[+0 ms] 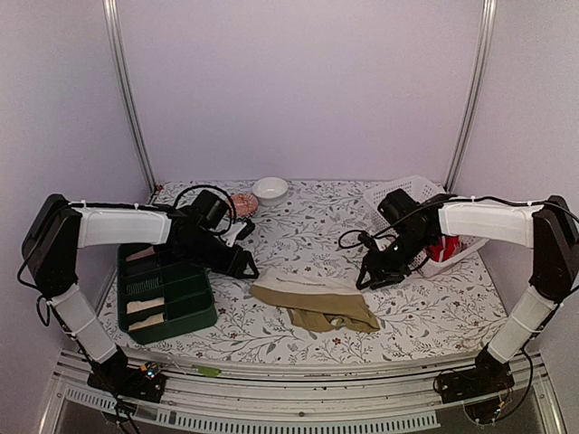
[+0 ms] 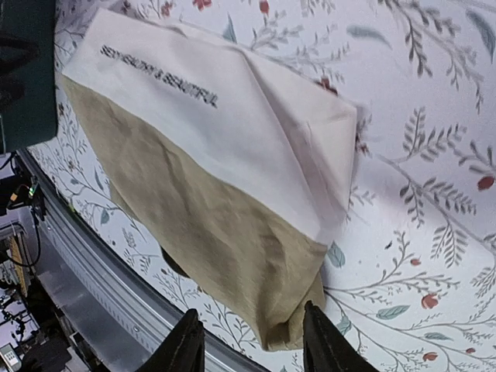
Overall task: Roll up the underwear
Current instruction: Pick up the underwear from the center of the board.
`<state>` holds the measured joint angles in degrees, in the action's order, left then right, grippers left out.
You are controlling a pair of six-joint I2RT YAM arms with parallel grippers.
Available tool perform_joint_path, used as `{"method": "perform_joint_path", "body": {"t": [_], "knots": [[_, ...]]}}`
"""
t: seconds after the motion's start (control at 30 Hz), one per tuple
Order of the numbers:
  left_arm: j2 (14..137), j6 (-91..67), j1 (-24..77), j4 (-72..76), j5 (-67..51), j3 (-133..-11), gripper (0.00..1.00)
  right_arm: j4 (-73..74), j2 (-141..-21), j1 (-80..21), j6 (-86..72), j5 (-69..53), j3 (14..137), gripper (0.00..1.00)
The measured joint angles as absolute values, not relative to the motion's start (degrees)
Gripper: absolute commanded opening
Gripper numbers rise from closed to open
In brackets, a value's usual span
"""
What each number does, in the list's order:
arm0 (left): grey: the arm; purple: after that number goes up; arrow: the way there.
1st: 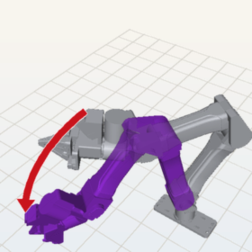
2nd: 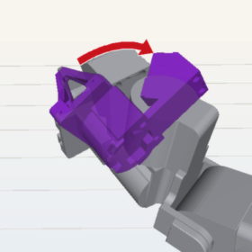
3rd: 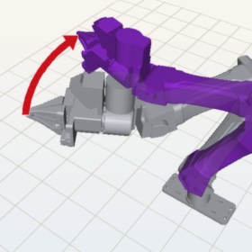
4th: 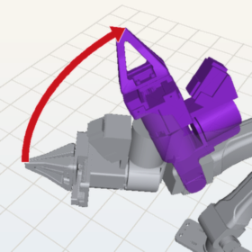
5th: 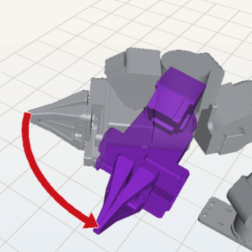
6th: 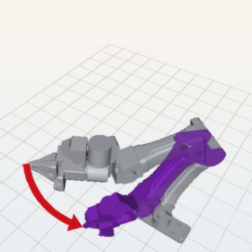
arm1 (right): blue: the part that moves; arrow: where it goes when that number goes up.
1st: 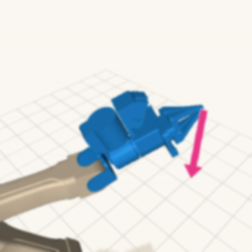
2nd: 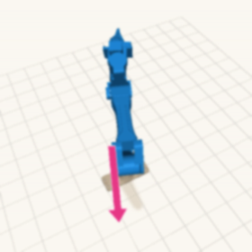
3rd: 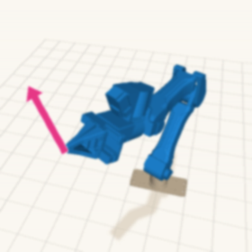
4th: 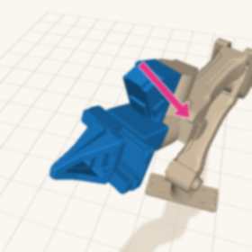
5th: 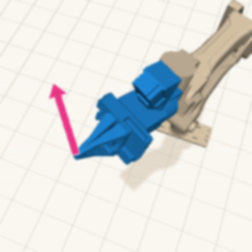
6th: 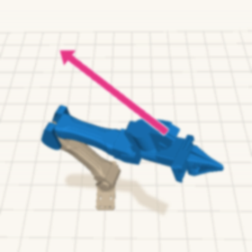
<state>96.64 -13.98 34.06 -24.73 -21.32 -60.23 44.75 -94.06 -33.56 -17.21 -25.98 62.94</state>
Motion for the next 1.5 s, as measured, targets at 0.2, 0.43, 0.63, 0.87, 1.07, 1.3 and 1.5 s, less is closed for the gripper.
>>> {"method": "perform_joint_path", "body": {"t": [0.2, 0.43, 0.63, 0.87, 1.07, 1.3, 1.5], "knots": [[96.66, -14.2, 33.95, -24.73, -19.77, -60.97, 0.61, 41.82, -101.21, -33.3, -18.87, -22.37, 72.62, 0.32], [96.97, -14.68, 33.95, -24.75, -18.65, -62.15, 0.62, 41.47, -107.53, -33.3, -19.99, -19.0, 73.47, 0.36], [98.19, -14.63, 33.95, -24.77, -18.35, -63.2, 0.61, 39.05, -110.1, -33.69, -20.1, -18.52, 73.23, 0.14], [102.02, -14.13, 33.8, -24.8, -17.54, -65.69, 0.6, 38.3, -112.6, -33.74, -18.81, -17.67, 73.52, 0.0], [106.96, -13.52, 33.45, -24.18, -18.98, -68.51, 0.6, 39.22, -109.16, -30.96, -16.64, -15.35, 78.26, 0.0], [110.3, -14.94, 32.51, -21.41, -20.53, -70.11, 0.53, 39.42, -103.96, -29.02, -13.61, -12.95, 79.42, 0.0], [111.26, -16.23, 32.45, -19.44, -20.95, -70.78, 0.5, 40.01, -103.13, -28.25, -12.49, -13.23, 76.51, 0.13]]}}
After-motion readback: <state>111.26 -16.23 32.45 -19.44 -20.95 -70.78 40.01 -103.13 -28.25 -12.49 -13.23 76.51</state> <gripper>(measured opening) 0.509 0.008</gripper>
